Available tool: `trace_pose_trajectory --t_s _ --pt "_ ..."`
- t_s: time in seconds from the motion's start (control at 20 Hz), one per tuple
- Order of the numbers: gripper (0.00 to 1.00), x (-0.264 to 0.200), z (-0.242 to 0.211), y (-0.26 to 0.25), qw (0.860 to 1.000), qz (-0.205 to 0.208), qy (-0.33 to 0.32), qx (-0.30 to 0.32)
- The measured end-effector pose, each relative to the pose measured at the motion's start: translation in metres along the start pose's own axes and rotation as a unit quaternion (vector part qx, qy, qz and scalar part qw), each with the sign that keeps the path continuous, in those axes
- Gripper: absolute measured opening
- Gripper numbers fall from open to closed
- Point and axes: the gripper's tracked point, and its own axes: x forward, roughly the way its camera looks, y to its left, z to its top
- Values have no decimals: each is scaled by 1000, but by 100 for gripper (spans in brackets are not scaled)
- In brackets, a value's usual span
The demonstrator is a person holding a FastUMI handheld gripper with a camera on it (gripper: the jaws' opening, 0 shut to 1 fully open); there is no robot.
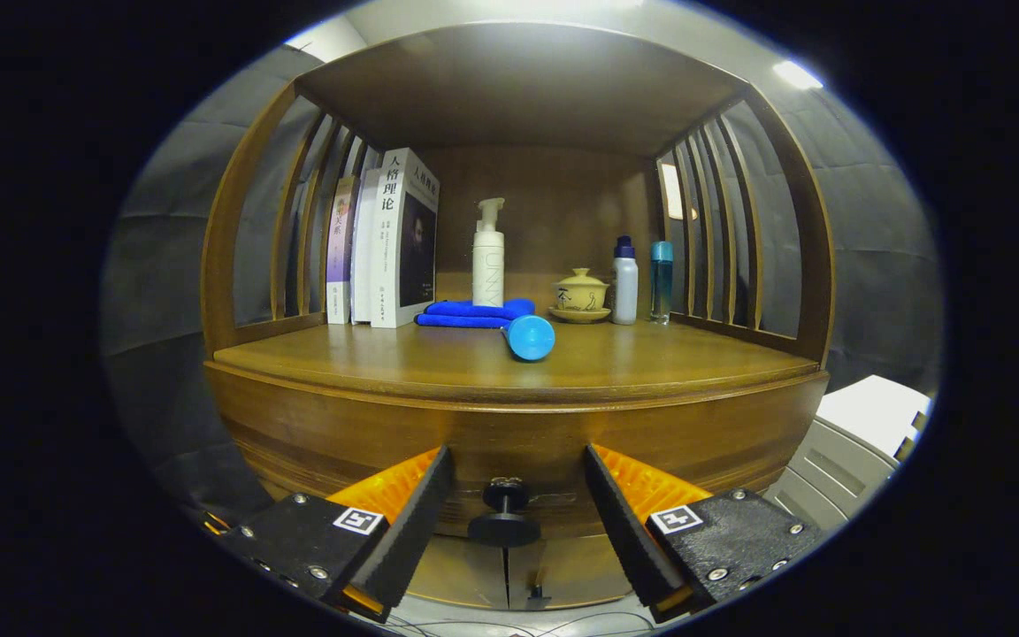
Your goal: Pull open the drawer, take out the items inside it, and place them on the countertop above the cabinet.
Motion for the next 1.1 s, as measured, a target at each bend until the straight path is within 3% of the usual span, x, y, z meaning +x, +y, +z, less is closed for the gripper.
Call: trace_pose_trajectory --t_s 0.1,0.2,0.35,0.5,0.9,1.1 --pt "95 -7 -3 0 999 23 8 -24" --pt "95 -21 -2 -11 999 21 2 -47" --pt "95 -44 5 -16 999 24 -5 -22" --pt "95 -64 26 -33 1000 3 -8 6" --pt "95 -100 115 -107 992 -91 -81 -14" --pt "95 -108 156 -125 988 -97 -108 -47"
